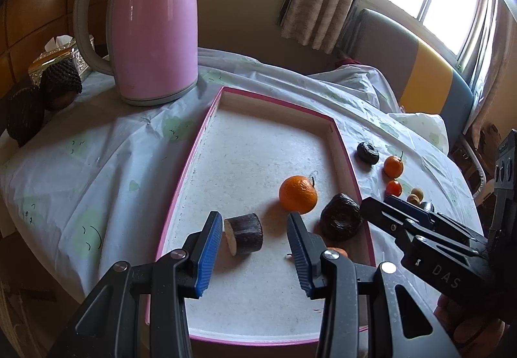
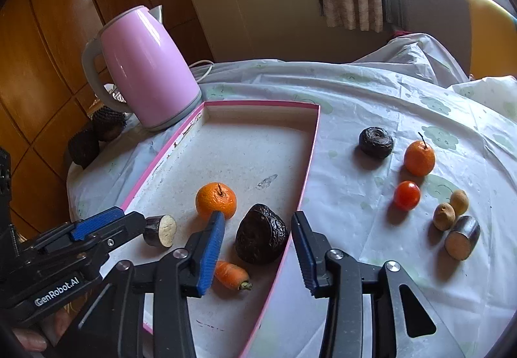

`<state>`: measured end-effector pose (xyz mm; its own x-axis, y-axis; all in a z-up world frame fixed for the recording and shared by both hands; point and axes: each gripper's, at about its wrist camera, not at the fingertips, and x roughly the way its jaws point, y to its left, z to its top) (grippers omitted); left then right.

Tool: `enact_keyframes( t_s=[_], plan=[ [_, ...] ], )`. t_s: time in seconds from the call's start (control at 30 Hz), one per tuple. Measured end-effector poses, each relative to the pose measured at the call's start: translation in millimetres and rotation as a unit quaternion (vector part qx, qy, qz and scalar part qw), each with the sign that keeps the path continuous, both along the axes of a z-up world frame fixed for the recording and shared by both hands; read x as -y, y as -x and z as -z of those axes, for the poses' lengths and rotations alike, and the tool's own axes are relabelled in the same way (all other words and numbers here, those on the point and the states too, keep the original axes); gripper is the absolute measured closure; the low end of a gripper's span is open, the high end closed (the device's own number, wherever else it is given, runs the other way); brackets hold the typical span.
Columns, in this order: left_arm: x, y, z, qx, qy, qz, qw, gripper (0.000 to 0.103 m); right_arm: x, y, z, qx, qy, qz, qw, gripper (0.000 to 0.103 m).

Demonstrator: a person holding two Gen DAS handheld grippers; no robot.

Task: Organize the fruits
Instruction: 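Carry the avocado into the tray and open the right gripper, then grasp a brown kiwi with the right gripper while the left gripper grasps the red tomato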

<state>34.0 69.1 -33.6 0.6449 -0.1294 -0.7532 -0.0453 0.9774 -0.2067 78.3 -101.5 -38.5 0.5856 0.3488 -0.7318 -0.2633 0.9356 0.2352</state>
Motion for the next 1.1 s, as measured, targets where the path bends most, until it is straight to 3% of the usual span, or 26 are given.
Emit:
enact_keyframes(
  t_s=[0.17, 0.5, 0.7, 1.1],
  plan=[
    [6.6, 2.0, -2.4, 0.003, -0.005, 0.010, 0.9999, 0.061, 8.9, 10.9, -6.3, 0.015, 0.006, 0.017, 1.000, 0.050],
    [26.7, 5.7, -5.0, 0.004, -0.023, 0.038, 0.9990, 0.061, 38.2, 25.4, -8.4, 0.024, 0.006, 0.057, 0.998, 0.049],
    [39.6, 7.4, -4.2, 0.003, -0.031, 0.058, 0.9979, 0.061, 61.5, 31.9, -4.3, 0.020, 0.001, 0.089, 0.996, 0.043],
    [57.4, 8.5, -3.2, 0.002, -0.038, 0.085, 0.9956, 0.061, 126.3, 46.1, 13.1, -0.003, 0.002, 0.176, 0.984, 0.043]
  ],
)
